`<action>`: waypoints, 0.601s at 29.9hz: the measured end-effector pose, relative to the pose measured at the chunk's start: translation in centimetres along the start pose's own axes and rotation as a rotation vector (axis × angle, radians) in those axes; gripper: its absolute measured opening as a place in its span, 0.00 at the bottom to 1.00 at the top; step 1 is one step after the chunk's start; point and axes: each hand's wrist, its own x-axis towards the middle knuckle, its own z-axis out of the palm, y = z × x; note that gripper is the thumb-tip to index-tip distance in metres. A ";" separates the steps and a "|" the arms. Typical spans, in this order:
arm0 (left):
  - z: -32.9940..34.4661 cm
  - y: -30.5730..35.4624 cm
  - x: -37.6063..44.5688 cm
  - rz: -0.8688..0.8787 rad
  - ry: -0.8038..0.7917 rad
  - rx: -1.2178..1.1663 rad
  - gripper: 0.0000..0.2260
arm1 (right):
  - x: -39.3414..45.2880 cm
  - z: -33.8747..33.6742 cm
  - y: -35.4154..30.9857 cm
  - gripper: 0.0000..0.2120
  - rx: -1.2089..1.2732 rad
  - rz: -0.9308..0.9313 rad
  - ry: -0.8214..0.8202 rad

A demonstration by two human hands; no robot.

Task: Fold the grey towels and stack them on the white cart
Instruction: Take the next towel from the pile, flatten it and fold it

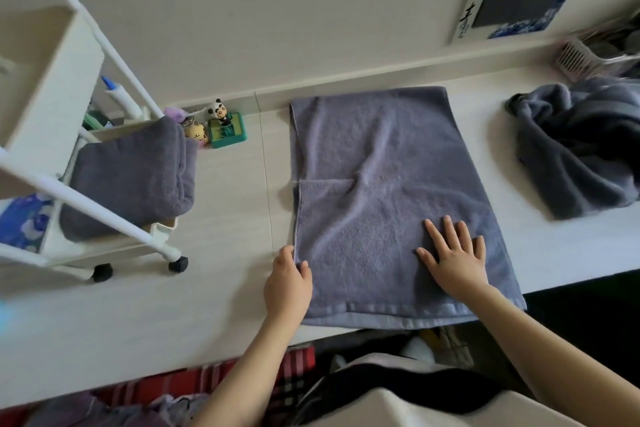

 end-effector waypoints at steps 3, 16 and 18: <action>0.2 -0.6 -0.1 0.001 -0.013 -0.053 0.15 | -2.0 0.7 0.3 0.30 0.035 0.067 0.028; 0.5 -0.8 -1.5 0.018 0.025 -0.054 0.11 | -3.3 -0.4 4.0 0.37 0.226 0.584 0.256; 0.5 -0.6 -1.9 0.001 0.055 -0.071 0.09 | -3.3 -0.7 4.2 0.40 0.251 0.639 0.242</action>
